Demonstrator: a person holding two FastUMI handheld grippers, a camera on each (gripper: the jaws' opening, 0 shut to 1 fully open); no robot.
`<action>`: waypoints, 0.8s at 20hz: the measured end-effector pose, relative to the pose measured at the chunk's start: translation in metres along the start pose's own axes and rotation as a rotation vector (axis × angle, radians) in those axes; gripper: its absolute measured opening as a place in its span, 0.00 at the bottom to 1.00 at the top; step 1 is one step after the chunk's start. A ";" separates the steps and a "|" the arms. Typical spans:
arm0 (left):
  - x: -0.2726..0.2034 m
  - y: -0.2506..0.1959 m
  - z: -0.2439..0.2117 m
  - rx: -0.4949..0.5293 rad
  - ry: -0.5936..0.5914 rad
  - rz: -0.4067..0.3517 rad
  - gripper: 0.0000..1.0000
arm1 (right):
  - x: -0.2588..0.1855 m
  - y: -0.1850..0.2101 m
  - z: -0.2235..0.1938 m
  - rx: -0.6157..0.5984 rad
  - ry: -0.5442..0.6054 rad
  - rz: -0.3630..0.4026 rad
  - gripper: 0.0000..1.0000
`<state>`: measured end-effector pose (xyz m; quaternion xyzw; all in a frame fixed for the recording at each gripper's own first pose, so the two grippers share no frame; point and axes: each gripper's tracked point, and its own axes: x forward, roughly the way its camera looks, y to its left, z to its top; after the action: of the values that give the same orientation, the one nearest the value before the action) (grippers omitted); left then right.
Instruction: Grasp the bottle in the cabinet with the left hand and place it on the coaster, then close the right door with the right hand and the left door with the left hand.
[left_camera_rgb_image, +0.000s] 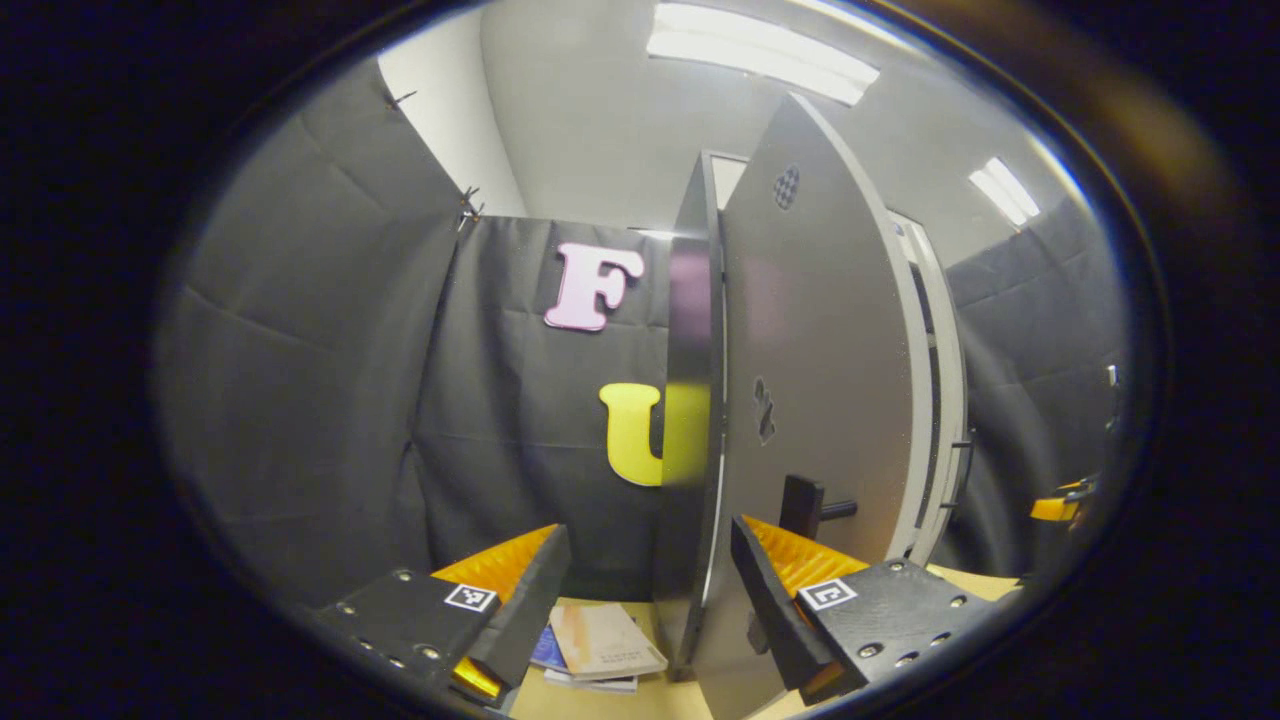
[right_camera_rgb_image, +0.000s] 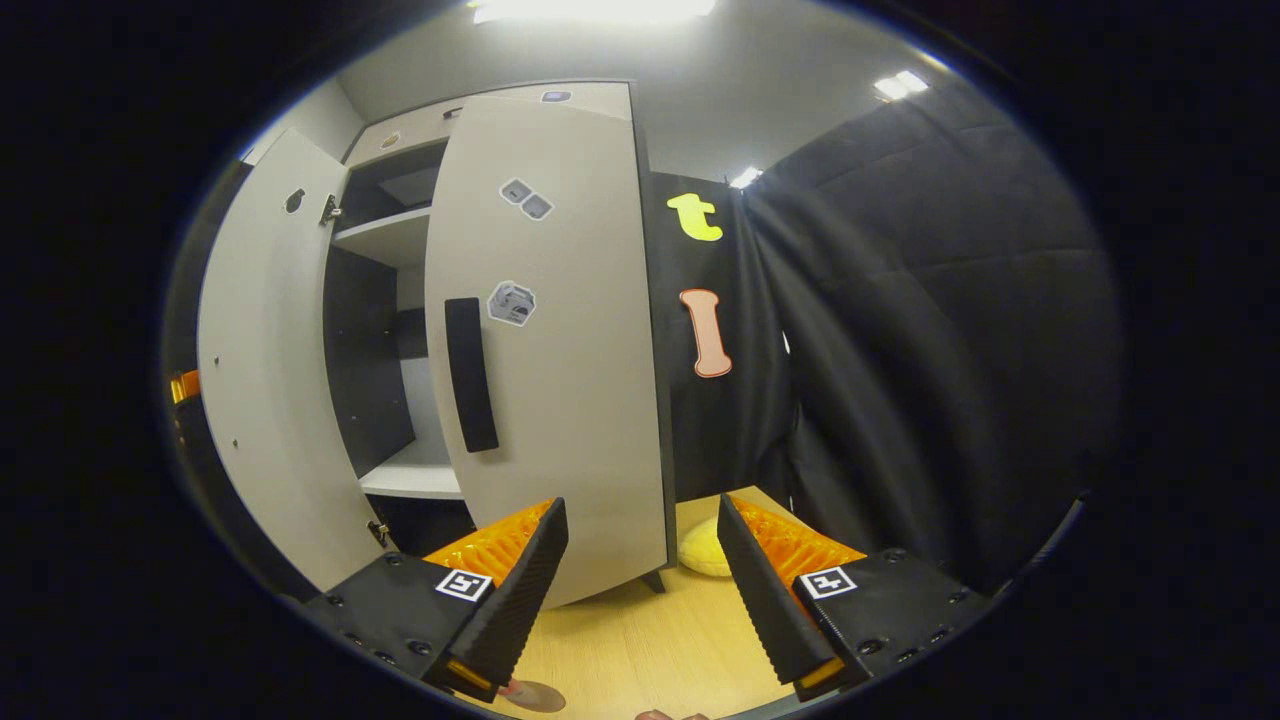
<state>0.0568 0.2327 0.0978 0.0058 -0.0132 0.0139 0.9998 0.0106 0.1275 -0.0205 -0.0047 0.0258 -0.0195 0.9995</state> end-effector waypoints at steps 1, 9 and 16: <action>0.000 0.001 0.000 0.010 0.006 0.003 0.93 | 0.000 -0.002 -0.001 0.002 0.002 -0.005 0.96; 0.011 -0.012 -0.012 0.074 0.080 -0.022 0.99 | 0.009 -0.013 -0.017 0.019 0.068 -0.004 0.96; 0.005 -0.041 -0.014 0.070 0.127 0.058 0.97 | 0.021 -0.022 -0.027 0.059 0.100 0.033 0.96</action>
<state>0.0631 0.1919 0.0839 0.0394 0.0504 0.0436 0.9970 0.0295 0.1042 -0.0487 0.0262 0.0751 -0.0041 0.9968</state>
